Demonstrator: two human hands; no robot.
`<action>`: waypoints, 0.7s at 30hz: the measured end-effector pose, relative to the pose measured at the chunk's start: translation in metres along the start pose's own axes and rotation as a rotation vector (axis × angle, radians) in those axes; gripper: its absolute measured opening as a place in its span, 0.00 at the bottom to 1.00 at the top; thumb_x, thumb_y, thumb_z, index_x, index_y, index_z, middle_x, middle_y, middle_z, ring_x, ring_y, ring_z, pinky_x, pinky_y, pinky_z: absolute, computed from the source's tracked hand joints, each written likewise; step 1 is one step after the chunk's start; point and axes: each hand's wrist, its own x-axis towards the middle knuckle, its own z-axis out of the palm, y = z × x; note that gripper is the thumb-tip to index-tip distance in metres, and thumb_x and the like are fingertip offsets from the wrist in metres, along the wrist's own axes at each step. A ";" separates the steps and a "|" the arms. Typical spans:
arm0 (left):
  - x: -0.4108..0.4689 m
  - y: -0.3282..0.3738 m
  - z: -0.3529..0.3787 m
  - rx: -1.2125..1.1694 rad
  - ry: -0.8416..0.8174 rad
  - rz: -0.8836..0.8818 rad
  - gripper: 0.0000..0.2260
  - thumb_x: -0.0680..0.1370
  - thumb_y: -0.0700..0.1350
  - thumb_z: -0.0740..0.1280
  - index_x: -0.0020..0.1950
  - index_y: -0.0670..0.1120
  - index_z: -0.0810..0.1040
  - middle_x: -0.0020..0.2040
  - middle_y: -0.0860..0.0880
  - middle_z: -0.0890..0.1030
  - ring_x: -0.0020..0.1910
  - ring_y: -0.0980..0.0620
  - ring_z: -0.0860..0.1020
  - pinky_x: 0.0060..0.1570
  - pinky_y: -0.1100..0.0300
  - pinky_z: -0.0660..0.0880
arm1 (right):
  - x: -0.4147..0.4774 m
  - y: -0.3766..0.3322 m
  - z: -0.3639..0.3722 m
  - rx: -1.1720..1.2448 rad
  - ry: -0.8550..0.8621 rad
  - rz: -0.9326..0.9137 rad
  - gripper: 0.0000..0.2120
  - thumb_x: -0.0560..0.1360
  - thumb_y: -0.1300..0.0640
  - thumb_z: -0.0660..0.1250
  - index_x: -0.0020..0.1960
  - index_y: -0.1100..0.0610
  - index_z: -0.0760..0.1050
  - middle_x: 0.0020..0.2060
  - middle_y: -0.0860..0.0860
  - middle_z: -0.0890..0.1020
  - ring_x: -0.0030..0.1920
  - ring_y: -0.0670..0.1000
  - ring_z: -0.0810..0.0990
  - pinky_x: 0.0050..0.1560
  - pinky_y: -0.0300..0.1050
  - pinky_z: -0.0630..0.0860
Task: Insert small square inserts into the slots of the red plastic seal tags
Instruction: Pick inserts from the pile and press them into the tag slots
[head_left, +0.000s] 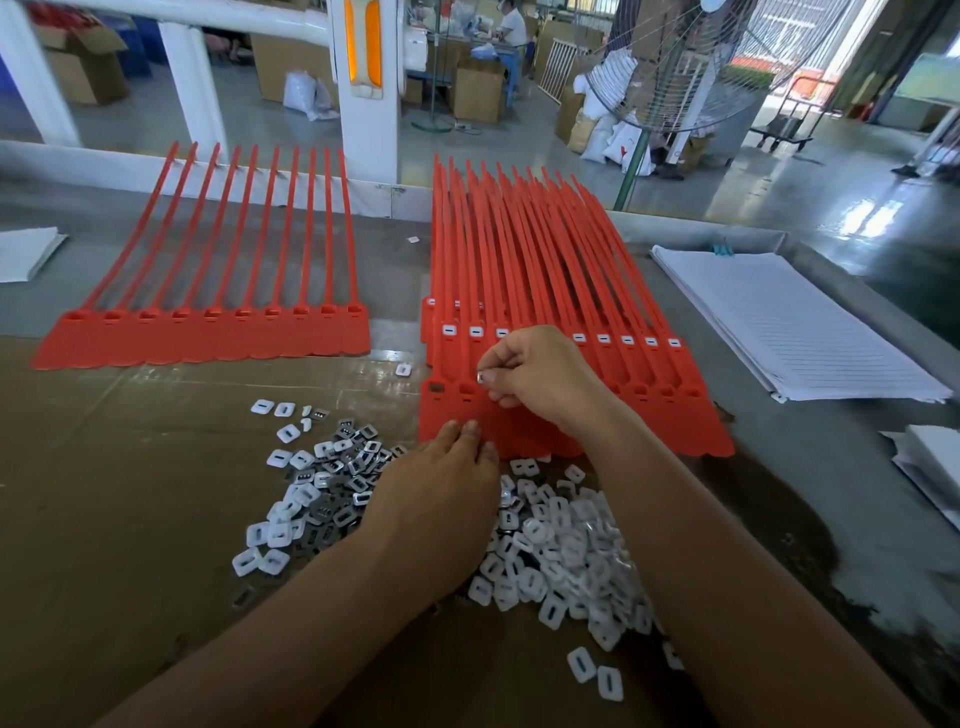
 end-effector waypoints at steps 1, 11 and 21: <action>0.000 0.000 0.000 -0.002 0.003 0.000 0.23 0.80 0.44 0.49 0.75 0.43 0.49 0.75 0.42 0.49 0.74 0.46 0.50 0.70 0.53 0.52 | 0.000 0.000 0.000 -0.007 0.004 -0.006 0.11 0.73 0.66 0.67 0.36 0.53 0.74 0.31 0.49 0.79 0.32 0.44 0.79 0.34 0.31 0.77; 0.002 -0.001 0.002 0.002 0.022 0.003 0.23 0.80 0.43 0.50 0.74 0.43 0.50 0.75 0.42 0.51 0.74 0.46 0.51 0.70 0.53 0.53 | 0.000 -0.007 0.009 -0.228 -0.002 -0.111 0.05 0.74 0.61 0.66 0.42 0.55 0.80 0.37 0.42 0.78 0.41 0.41 0.74 0.46 0.38 0.69; 0.002 -0.002 0.002 -0.002 0.028 0.009 0.23 0.80 0.42 0.49 0.74 0.42 0.50 0.75 0.41 0.50 0.74 0.46 0.50 0.70 0.54 0.53 | 0.006 -0.010 0.015 -0.350 -0.012 -0.020 0.07 0.73 0.62 0.65 0.42 0.55 0.82 0.45 0.48 0.83 0.47 0.47 0.79 0.46 0.41 0.73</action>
